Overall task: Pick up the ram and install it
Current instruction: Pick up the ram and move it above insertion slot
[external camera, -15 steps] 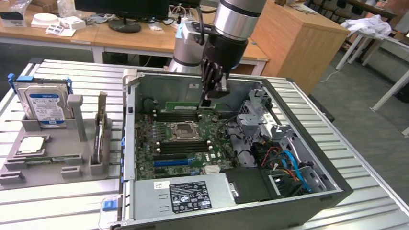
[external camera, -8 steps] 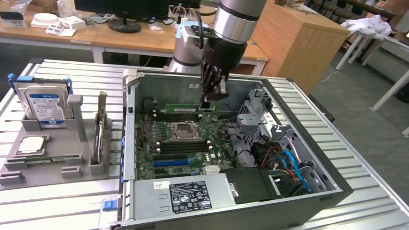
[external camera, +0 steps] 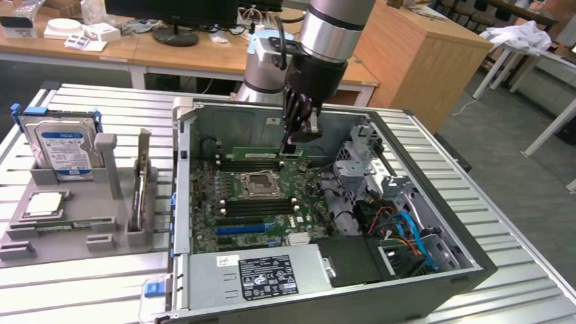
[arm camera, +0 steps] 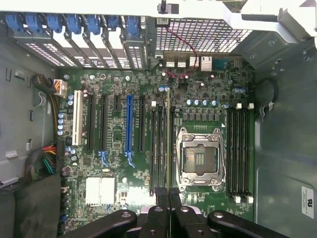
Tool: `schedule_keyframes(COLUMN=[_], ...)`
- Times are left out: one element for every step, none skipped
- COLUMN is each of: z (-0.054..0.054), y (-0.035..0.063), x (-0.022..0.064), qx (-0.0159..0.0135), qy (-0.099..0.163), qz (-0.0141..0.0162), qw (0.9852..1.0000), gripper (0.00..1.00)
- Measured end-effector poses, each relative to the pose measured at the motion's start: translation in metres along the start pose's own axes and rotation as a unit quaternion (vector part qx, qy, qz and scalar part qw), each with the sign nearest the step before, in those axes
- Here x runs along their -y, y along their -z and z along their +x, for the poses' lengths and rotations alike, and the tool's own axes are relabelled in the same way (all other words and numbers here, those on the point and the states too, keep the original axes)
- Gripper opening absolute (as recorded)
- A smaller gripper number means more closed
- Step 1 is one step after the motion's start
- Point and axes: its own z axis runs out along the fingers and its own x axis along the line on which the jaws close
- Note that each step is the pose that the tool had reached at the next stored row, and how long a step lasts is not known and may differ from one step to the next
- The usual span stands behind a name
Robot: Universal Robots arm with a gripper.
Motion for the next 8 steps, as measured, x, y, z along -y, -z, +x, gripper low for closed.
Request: schedule_keyframes(z=[0.0000, 0.0001, 0.0001, 0.0001, 0.0002, 0.0002, 0.0002, 0.0002], y=[-0.0006, -0.0014, -0.0023, -0.0033, -0.0043, -0.0060, -0.0068, -0.0072], x=[0.0000, 0.0000, 0.0001, 0.0002, 0.0002, 0.0003, 0.0004, 0.0004], qx=[0.0000, -0.0001, -0.0001, -0.0001, -0.0001, -0.0002, -0.0002, -0.0002], qy=[0.000, 0.000, 0.000, 0.000, 0.000, 0.000, 0.000, 0.000], qz=[0.0000, 0.0000, -0.0001, -0.0001, 0.0000, 0.0000, 0.0000, -0.0001], qw=[1.0000, 1.0000, 1.0000, 1.0000, 1.0000, 1.0000, 1.0000, 1.0000], gripper=[0.12, 0.12, 0.12, 0.12, 0.12, 0.12, 0.12, 0.12])
